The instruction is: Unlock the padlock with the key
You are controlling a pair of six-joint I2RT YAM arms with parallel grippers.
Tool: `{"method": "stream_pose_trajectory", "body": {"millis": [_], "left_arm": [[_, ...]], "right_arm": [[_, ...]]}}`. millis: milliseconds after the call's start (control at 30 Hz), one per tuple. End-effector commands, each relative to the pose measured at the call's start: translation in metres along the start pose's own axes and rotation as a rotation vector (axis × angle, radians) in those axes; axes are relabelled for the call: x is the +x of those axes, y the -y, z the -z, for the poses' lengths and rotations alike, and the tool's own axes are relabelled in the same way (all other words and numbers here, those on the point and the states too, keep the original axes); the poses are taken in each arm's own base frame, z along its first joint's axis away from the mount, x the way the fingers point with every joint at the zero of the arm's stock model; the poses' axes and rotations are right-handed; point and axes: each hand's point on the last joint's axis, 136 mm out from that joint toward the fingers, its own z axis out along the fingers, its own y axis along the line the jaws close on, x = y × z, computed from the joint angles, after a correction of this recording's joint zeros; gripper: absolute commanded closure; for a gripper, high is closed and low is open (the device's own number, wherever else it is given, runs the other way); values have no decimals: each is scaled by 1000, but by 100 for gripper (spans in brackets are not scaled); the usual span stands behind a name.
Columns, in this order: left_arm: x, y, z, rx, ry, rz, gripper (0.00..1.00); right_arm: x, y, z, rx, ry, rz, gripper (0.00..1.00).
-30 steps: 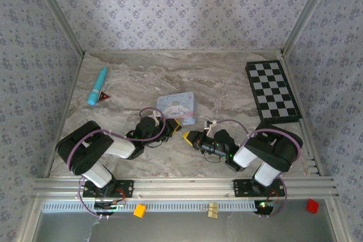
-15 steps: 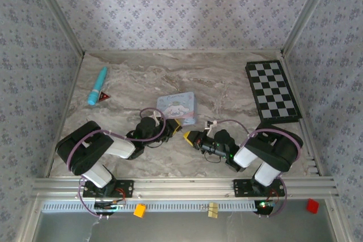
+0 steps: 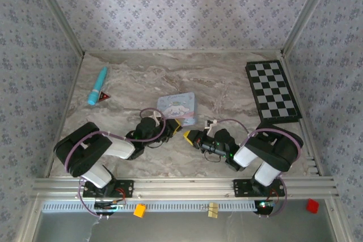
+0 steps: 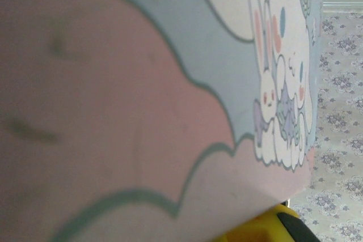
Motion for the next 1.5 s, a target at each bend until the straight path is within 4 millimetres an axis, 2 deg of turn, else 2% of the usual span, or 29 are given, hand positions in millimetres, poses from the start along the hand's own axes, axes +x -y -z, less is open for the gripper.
{"method": "stream_pose_trajectory", "body": {"millis": [0,433,733,1000,1300,1467], "left_arm": [[6,27,3,90,-20,0,89],[9,36,5,119,-25,-3,89],[22,42,-1,133,-50,-9,90],[30,44,-5,138,-71,-12,90],[35,43,-10,131,-82,-14,91],[35,42,-10,133,-83,-13,91]], "right_arm": [[-7,-6,0,-22,24,4,100],[-14,-1,3,-12,35,-7,100],[-13,-18,-5,-59,21,1,100],[-15,-19,-7,-61,20,-2,100],[-13,-39,-17,-104,-3,22,100],[-10,-35,-19,-93,-8,23,100]]}}
